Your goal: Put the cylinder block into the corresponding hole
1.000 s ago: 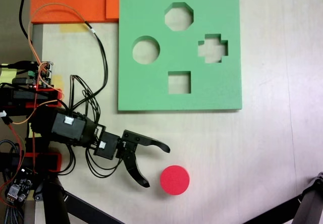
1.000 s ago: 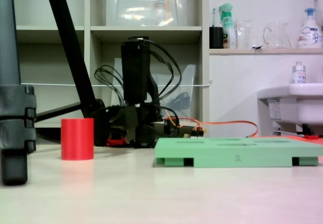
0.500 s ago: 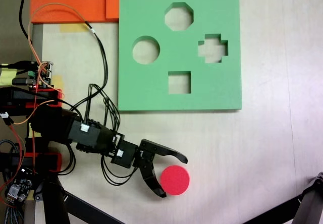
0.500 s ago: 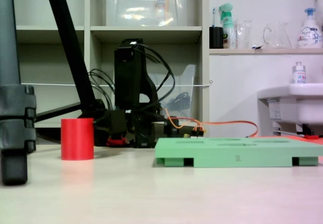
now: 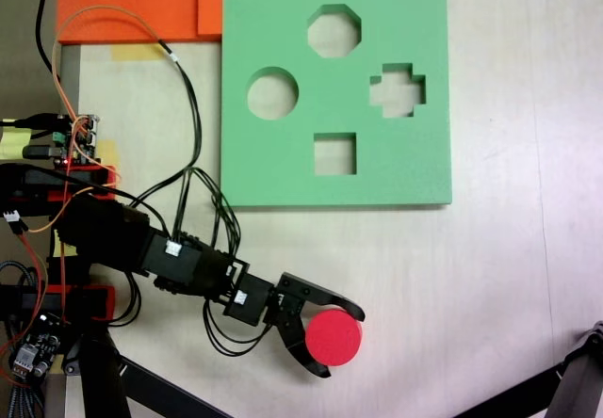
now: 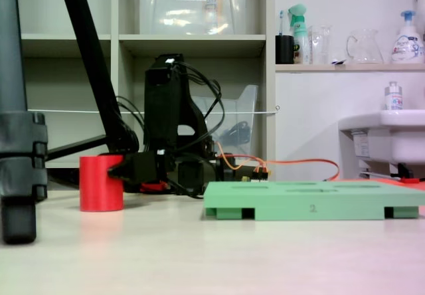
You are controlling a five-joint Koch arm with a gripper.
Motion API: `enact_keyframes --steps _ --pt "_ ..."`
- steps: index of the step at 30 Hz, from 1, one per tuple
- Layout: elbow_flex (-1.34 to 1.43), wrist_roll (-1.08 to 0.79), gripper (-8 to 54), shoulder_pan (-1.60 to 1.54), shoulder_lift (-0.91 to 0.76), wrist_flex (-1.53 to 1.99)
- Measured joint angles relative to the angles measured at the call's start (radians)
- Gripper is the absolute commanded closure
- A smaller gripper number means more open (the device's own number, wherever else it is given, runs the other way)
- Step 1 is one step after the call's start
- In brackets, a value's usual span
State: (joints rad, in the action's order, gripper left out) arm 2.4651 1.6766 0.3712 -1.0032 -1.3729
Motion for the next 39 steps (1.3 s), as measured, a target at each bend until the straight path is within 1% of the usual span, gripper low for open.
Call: enact_keyframes --steps 4,6,9,10,12,13,14,17,22,25,27,28,30,33,39 --pt "-0.003 0.002 13.7 0.0 -0.003 0.0" --pt "-0.008 0.002 11.5 -0.011 -0.003 0.0" --pt "-0.008 -0.003 16.5 -0.023 -0.003 -0.003" --pt "-0.009 -0.005 19.7 -0.031 0.003 -0.008" --pt "-0.002 -0.005 28.5 -0.055 0.002 -0.015" --pt "0.014 -0.005 31.8 -0.063 -0.003 -0.017" --pt "0.031 -0.008 32.7 -0.067 -0.009 -0.021" --pt "0.041 -0.006 32.6 -0.11 -0.043 -0.029" --pt "0.057 0.025 32.6 -0.261 -0.193 -0.029" --pt "0.058 0.026 32.6 -0.393 -0.344 0.04" --pt "0.063 0.026 32.5 -0.514 -0.477 0.17" --pt "0.061 0.023 32.4 -0.572 -0.518 0.218" --pt "0.063 -0.034 32.4 -0.709 -0.607 0.314" --pt "0.095 -0.129 32.4 -0.861 -0.675 0.341" --pt "0.199 -0.15 32.4 -1.091 -0.695 0.342"
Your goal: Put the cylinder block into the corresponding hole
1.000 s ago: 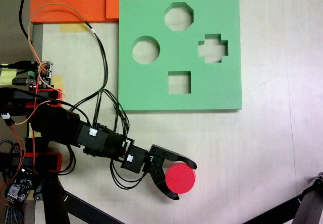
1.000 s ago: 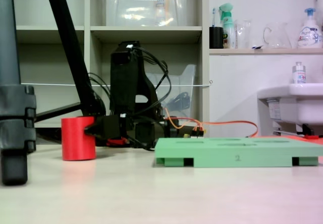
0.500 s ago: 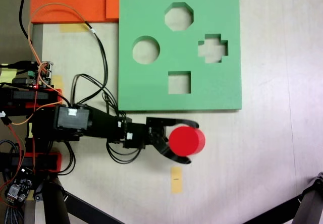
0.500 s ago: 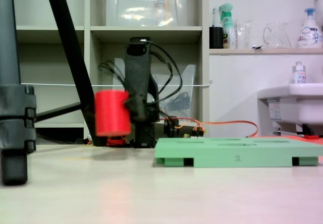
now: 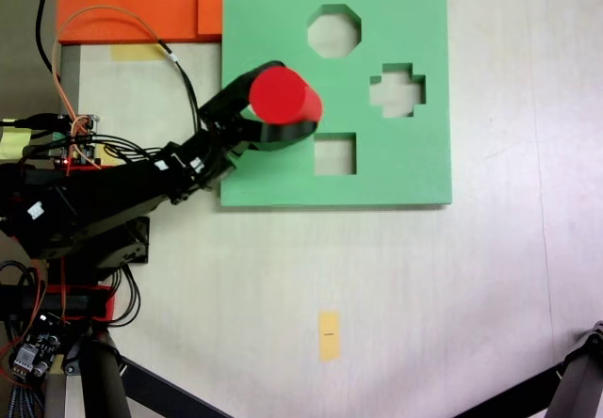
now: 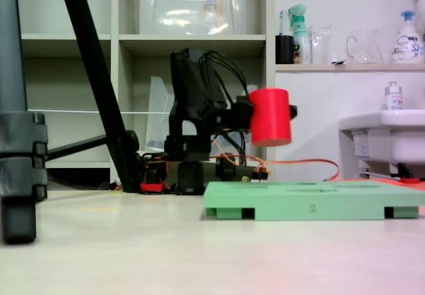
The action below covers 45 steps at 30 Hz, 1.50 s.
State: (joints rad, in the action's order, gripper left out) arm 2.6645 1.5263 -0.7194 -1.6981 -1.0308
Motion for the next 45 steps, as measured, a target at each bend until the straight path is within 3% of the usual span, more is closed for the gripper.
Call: enact_keyframes --steps 10,31,36,42,45 --pt "0.063 0.034 32.3 -0.1 0.072 0.0" --pt "-0.029 0.089 31.9 -0.143 0.403 -0.129" --pt "-0.038 0.089 21.3 -0.143 0.457 -0.141" --pt "-0.038 0.091 -6.4 -0.149 0.502 -0.215" --pt "0.009 0.087 -6.7 -0.158 0.502 -0.219"
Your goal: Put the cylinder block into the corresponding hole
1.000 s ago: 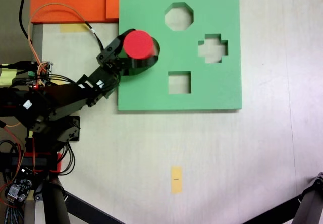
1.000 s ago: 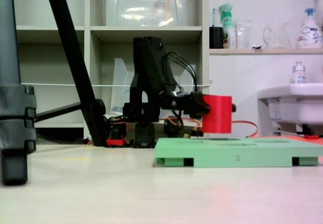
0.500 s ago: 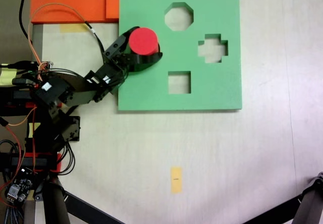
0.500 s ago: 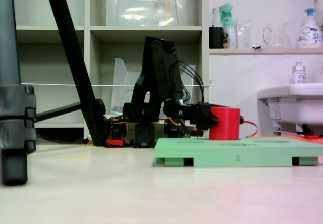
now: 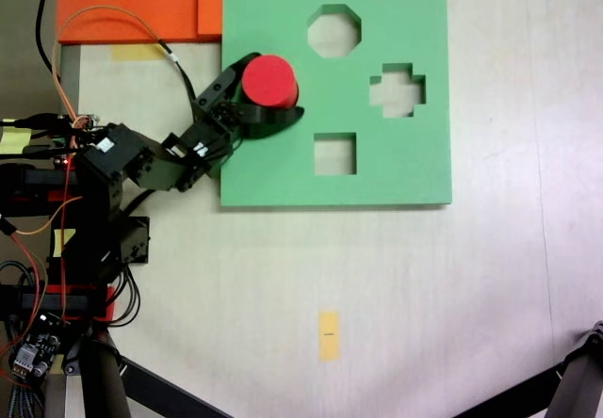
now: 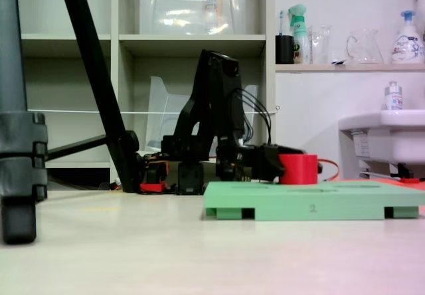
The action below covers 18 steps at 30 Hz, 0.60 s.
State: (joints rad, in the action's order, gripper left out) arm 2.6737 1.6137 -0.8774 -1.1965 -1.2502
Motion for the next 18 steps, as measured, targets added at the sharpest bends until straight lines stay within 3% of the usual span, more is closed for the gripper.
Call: enact_keyframes --steps 4,8,15,18 --pt "0.067 -0.003 -6.7 -0.005 -0.037 -0.006" --pt "0.158 -0.005 -6.5 -0.008 -0.187 -0.008" --pt "0.169 -0.009 -5.8 0.005 -0.833 0.38" --pt "0.169 -0.118 -1.0 0.074 -1.051 0.621"
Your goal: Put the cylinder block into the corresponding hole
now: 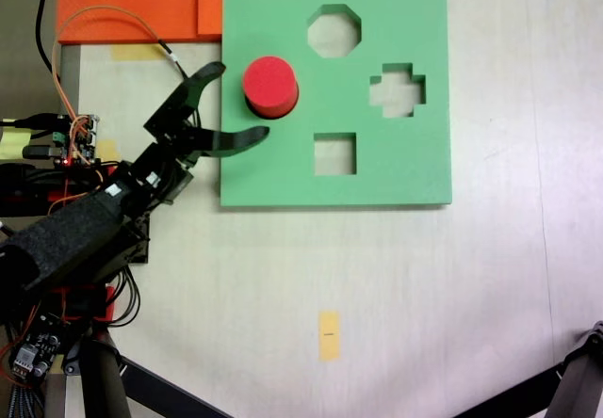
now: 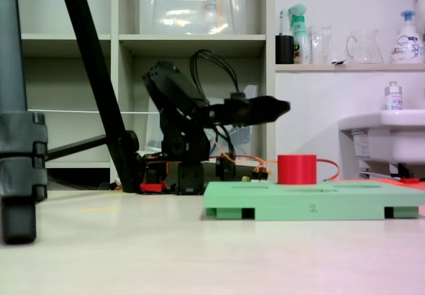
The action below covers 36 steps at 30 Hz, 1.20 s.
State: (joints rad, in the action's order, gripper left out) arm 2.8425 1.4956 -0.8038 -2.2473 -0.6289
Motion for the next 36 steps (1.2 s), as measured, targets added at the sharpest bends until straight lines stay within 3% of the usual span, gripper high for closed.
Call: enact_keyframes --steps 2,4,9,18,26,32,36 --pt "0.006 -0.124 -0.4 0.072 -0.002 0.043" --pt "0.006 -0.328 6.7 0.198 -0.002 0.04" --pt "0.02 -0.785 10.7 0.511 -0.002 0.04" --pt "0.101 -1.328 10.5 0.828 -0.002 0.132" --pt "0.222 -1.493 10.6 0.854 -0.002 0.222" --pt "0.222 -1.506 11.9 0.845 -0.002 0.561" --pt "0.222 -1.511 11.7 0.841 -0.002 0.583"
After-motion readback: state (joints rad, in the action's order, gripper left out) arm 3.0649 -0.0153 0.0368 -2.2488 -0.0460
